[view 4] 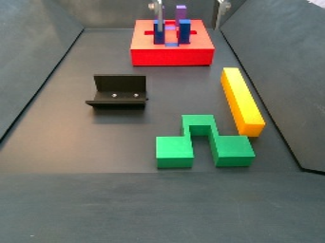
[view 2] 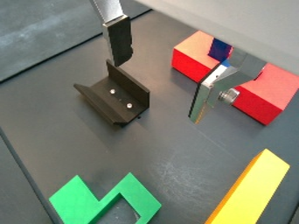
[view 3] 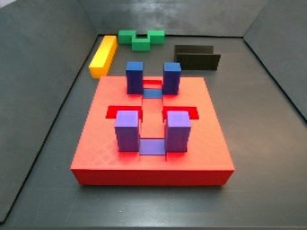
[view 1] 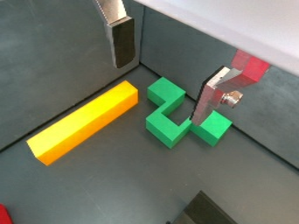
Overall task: Pick up the yellow object. Move up. Move to above the board. Insert the yellow object.
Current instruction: Pick up the yellow object.
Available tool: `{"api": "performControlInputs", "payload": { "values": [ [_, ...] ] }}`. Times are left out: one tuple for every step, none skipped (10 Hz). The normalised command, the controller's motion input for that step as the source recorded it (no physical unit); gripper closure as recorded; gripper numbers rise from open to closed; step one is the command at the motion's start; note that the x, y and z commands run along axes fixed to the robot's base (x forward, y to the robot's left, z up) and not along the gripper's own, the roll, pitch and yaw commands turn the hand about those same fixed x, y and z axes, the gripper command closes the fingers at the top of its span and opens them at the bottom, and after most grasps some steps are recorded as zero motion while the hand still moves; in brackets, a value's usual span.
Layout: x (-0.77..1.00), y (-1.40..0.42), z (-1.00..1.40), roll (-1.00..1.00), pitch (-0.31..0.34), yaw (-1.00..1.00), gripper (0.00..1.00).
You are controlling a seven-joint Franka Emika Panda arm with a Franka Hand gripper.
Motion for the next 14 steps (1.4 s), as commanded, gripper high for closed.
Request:
{"api": "performControlInputs", "payload": {
  "values": [
    [0.0,0.0,-0.32,-0.14,0.164,0.0,0.0],
    [0.0,0.0,-0.32,-0.13,0.154,0.0,0.0],
    [0.0,0.0,-0.27,-0.15,0.143,0.0,0.0],
    [0.0,0.0,-0.12,-0.11,0.111,0.0,0.0],
    [-0.03,0.0,0.0,0.0,-0.004,0.0,0.0],
    [-0.03,-0.01,-0.09,0.01,-0.016,0.0,0.0],
    [0.0,-0.15,-0.17,0.08,0.0,0.0,0.0],
    [0.0,0.07,-0.33,0.15,0.0,0.0,0.0],
    [0.17,0.45,-0.23,0.18,-0.037,-0.01,0.0],
    [0.09,0.04,-0.29,0.19,0.0,0.0,0.0],
    [-0.03,-0.53,-0.54,0.13,0.023,-0.04,0.0],
    [-0.66,-0.46,-0.57,0.03,-0.029,-0.27,0.0],
    [-0.8,-0.21,-0.47,0.01,-0.071,-0.32,0.0],
    [-0.87,0.0,-0.36,0.05,-0.091,-0.37,0.0]
  ]
}}
